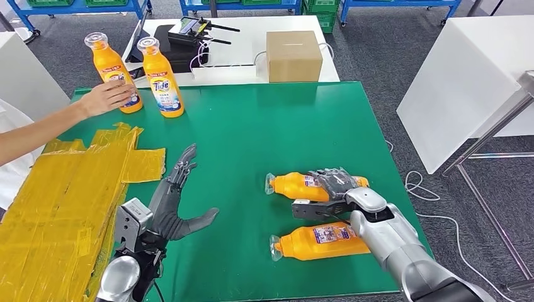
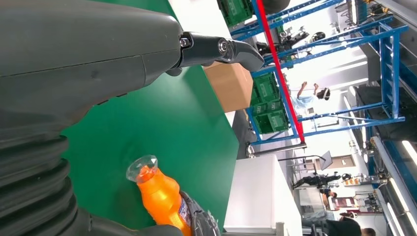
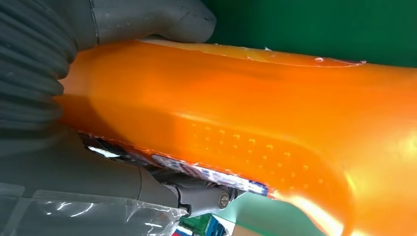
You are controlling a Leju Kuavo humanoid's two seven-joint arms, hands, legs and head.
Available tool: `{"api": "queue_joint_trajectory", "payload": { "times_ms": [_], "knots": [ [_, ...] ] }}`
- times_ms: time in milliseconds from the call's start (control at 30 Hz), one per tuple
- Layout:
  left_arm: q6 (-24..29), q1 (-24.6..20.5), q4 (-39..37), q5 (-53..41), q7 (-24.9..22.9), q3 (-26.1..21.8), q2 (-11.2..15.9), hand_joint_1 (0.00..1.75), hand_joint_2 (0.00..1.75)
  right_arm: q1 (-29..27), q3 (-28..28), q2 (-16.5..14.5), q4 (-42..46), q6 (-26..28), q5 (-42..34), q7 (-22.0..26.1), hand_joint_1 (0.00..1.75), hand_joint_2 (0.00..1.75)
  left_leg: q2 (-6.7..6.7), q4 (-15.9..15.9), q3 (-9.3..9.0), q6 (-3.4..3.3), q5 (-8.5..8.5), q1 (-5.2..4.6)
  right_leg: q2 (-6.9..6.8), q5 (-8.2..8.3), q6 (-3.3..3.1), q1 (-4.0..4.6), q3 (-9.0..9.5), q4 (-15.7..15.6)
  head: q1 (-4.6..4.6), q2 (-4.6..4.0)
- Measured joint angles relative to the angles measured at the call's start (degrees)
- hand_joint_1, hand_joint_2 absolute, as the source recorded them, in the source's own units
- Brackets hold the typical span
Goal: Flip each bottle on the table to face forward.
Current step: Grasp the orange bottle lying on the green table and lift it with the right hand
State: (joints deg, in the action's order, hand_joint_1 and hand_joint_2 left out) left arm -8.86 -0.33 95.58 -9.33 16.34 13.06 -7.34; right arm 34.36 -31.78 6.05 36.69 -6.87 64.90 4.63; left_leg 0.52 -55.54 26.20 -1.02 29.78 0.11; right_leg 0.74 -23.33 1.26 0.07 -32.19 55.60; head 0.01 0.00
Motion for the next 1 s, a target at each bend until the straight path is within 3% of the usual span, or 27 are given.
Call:
{"api": "queue_joint_trajectory", "payload": {
  "times_ms": [167, 467, 600, 733, 867, 1000],
  "knots": [
    [0.6, -1.3, -1.7, 0.4, 0.2, 0.4, 0.0, 0.0, 1.75, 2.7, -2.8, 0.0, -3.6, -4.1, -0.5, 0.2, 1.75, 1.75, -0.04, 0.0, -0.11, 0.0, 0.0, -0.01, -0.05, 0.0, 0.0, 0.01, 0.07, 0.0, 0.0, 0.0],
    [1.2, -1.7, -2.5, 0.6, 0.5, 0.4, 0.0, 0.0, 1.75, 3.6, -4.8, 0.1, -4.7, -0.1, -1.6, -0.5, 1.75, 1.75, -0.03, 0.0, -0.05, -0.02, 0.01, -0.02, -0.04, 0.0, 0.01, -0.02, 0.09, 0.0, 0.01, 0.0],
    [1.9, -1.1, -2.2, -0.8, 0.3, 0.4, 0.0, 0.0, 1.75, 2.2, -4.5, 0.1, -3.5, 7.9, -1.2, -4.2, 1.75, 1.75, -0.04, 0.0, -0.03, -0.02, 0.01, -0.01, -0.04, 0.01, 0.01, -0.08, 0.09, 0.0, -0.01, 0.0],
    [2.1, 0.7, -0.2, -2.9, -0.5, 0.7, 0.0, 0.0, 1.75, -4.2, -0.2, -0.5, 5.1, 19.8, -0.5, -9.5, 1.75, 1.75, -0.28, 0.0, 0.26, -0.01, -0.02, 0.03, -0.21, 0.0, 0.01, -0.06, -0.12, 0.0, 0.01, 0.0],
    [2.3, 2.6, 1.9, -3.9, -1.3, 1.3, 0.1, 0.0, 1.75, -13.1, 8.8, -2.9, 21.8, 30.4, -1.4, -8.0, 1.75, 1.75, -0.37, 0.0, 0.66, 0.0, -0.02, 0.06, -0.24, -0.01, 0.0, -0.01, -0.58, 0.1, -0.02, 0.0],
    [2.8, 3.3, 2.6, -4.2, -1.4, 1.9, 0.2, 0.0, 1.75, -17.5, 14.2, -4.5, 31.7, 32.9, -4.0, -4.9, 1.75, 1.75, -0.57, 0.0, 0.88, 0.01, -0.03, 0.06, -0.51, -0.05, -0.03, 0.05, -0.75, 0.0, 0.01, 0.0]
  ]
}}
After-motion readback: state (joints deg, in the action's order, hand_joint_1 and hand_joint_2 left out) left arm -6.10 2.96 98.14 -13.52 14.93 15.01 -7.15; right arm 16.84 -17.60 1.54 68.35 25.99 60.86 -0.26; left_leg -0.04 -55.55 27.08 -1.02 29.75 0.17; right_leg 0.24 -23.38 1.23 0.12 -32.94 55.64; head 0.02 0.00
